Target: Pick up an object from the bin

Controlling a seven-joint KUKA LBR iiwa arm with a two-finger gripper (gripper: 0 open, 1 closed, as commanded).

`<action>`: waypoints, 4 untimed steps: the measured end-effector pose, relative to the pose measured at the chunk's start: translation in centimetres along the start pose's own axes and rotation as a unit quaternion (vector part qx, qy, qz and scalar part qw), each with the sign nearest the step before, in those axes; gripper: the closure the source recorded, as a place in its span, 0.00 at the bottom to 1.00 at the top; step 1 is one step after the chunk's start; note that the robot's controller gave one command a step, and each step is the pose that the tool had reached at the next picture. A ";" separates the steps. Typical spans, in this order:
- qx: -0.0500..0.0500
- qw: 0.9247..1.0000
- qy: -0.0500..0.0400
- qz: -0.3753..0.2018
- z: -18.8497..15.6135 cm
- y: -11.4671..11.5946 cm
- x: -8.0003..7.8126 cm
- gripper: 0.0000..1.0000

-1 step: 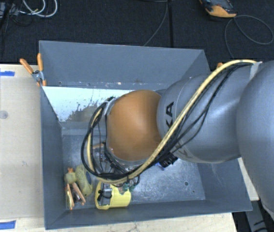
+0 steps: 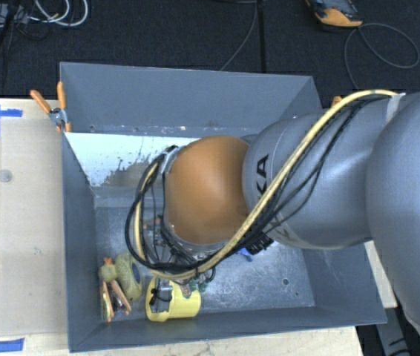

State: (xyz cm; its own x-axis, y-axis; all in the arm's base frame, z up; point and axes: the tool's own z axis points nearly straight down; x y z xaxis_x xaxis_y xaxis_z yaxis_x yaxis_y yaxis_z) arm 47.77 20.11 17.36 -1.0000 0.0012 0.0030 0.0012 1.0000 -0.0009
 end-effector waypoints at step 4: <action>0.000 0.998 0.002 -0.062 9.8 -9.4 -1.3 0.00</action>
Offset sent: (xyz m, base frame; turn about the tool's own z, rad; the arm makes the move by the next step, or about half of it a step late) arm 0.0140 -0.0623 -0.0622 0.0465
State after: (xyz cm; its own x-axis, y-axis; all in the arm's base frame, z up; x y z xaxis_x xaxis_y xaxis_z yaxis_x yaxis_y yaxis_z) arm 49.00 10.75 7.54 -0.9924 -0.1232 0.0065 -0.1232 0.9924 0.0006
